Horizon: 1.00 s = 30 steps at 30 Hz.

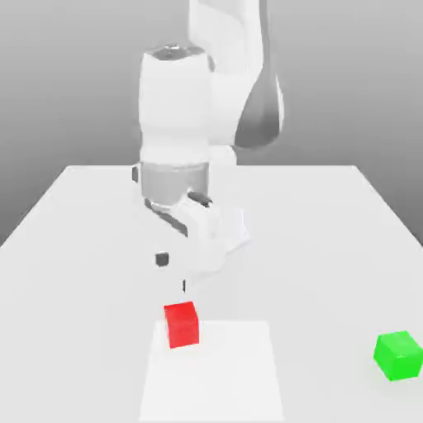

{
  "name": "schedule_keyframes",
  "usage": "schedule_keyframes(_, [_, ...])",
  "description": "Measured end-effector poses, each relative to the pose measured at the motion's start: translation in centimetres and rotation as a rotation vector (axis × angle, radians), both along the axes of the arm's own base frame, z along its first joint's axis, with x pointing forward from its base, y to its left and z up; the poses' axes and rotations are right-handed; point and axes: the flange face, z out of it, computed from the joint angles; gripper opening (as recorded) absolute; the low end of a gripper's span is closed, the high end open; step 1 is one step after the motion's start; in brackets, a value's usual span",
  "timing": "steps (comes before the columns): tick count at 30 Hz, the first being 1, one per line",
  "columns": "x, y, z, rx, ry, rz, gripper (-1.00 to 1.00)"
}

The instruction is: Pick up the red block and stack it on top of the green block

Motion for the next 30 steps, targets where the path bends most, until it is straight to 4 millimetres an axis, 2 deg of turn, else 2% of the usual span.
schedule_keyframes(1, [-1.1, -0.1, -1.6, 0.009, 0.03, -0.051, 0.0])
schedule_keyframes(3, [-1.9, -0.1, -3.8, 0.015, 0.055, -0.094, 0.0])
schedule_keyframes(9, [-2.2, -0.1, -9.0, 0.018, 0.063, -0.108, 0.0])
schedule_keyframes(10, [-2.3, -0.1, -9.6, 0.018, 0.063, -0.107, -1.0])
schedule_keyframes(17, [-2.3, -0.1, -9.6, 0.017, 0.061, -0.107, -1.0])
schedule_keyframes(24, [-2.2, 0.0, -4.3, 0.015, 0.062, -0.103, -1.0])
schedule_keyframes(26, [-0.9, 2.5, -3.3, 0.009, 0.066, -0.009, -1.0])
schedule_keyframes(30, [2.8, 11.7, -2.4, -0.012, 0.077, 0.305, -1.0])
